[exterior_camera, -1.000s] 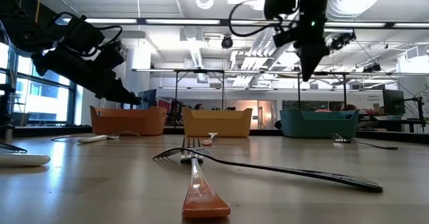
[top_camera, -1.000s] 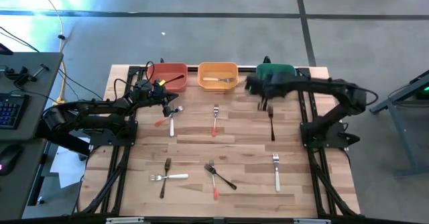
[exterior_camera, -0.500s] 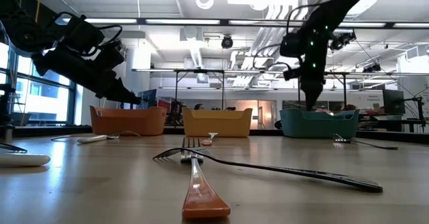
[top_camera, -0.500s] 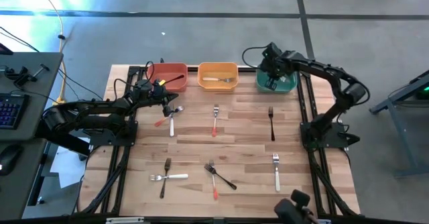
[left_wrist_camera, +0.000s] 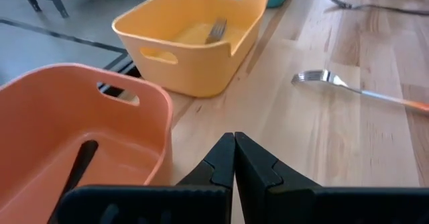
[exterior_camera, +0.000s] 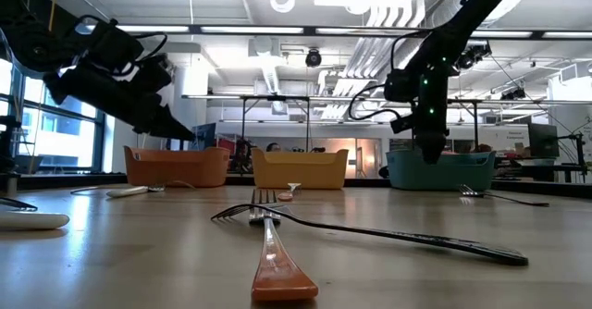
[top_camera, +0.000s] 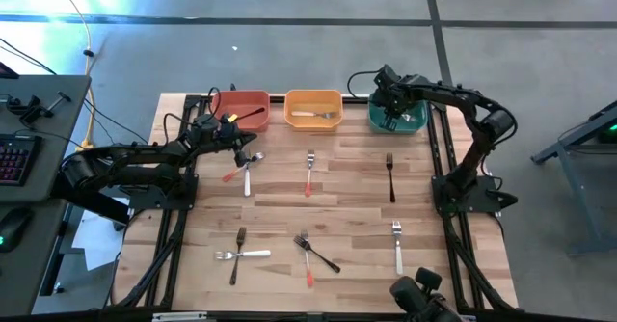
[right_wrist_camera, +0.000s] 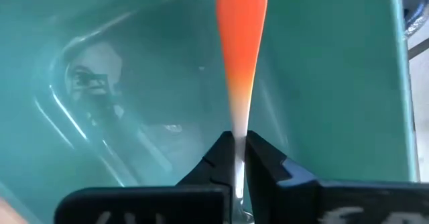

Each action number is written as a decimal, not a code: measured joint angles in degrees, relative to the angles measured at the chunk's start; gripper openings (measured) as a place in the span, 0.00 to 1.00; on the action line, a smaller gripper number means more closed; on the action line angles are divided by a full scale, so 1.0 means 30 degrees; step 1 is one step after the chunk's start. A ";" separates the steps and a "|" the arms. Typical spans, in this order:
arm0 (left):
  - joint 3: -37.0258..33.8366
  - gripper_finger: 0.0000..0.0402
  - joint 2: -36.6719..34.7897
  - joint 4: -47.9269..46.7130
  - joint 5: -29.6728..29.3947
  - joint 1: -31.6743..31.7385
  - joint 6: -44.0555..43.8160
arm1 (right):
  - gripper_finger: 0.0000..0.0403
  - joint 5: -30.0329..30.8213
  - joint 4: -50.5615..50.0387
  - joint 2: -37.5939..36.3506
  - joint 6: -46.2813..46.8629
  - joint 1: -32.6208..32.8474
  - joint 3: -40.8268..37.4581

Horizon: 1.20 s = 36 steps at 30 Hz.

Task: Sort silverware by color (type)
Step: Put the bottom right orange fork into the green bin, then put the bottom left white fork into the yellow bin

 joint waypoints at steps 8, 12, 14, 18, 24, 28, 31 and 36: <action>0.0000 0.00 0.0000 0.0227 0.0014 -0.0025 0.0006 | 0.18 0.0971 0.0008 -0.0059 0.0573 0.0178 0.0015; 0.0111 0.00 0.0000 -0.0403 0.0050 -0.0744 0.0014 | 0.14 0.0961 0.0080 -0.1062 0.0727 0.0597 0.0022; 0.0549 0.00 0.0003 -0.1321 0.0043 -0.1406 0.0000 | 0.07 0.0466 0.0256 -0.1885 0.0757 0.0800 0.0029; 0.1998 0.00 0.0001 -0.4356 -0.1769 -0.3328 0.0013 | 0.02 -0.4379 0.2024 -0.3518 0.1889 0.0759 -0.0065; 0.4463 0.00 0.0000 -0.9431 -0.5393 -0.6226 -0.0344 | 0.01 -0.9658 0.9516 -0.5501 0.2859 0.1259 -0.3641; 0.6024 0.00 0.0000 -1.2877 -0.5492 -0.8086 -0.1001 | 0.01 -1.0245 1.7213 -0.6545 0.4132 0.2157 -0.7084; 0.6928 0.00 0.0000 -1.5842 -0.5472 -0.9912 -0.1227 | 0.01 -1.0251 2.2195 -0.7013 0.5080 0.3031 -0.9304; 0.7785 0.03 0.0005 -1.9022 -0.5472 -1.3487 -0.3313 | 0.02 -1.0235 2.6649 -0.7206 0.5526 0.4493 -1.1165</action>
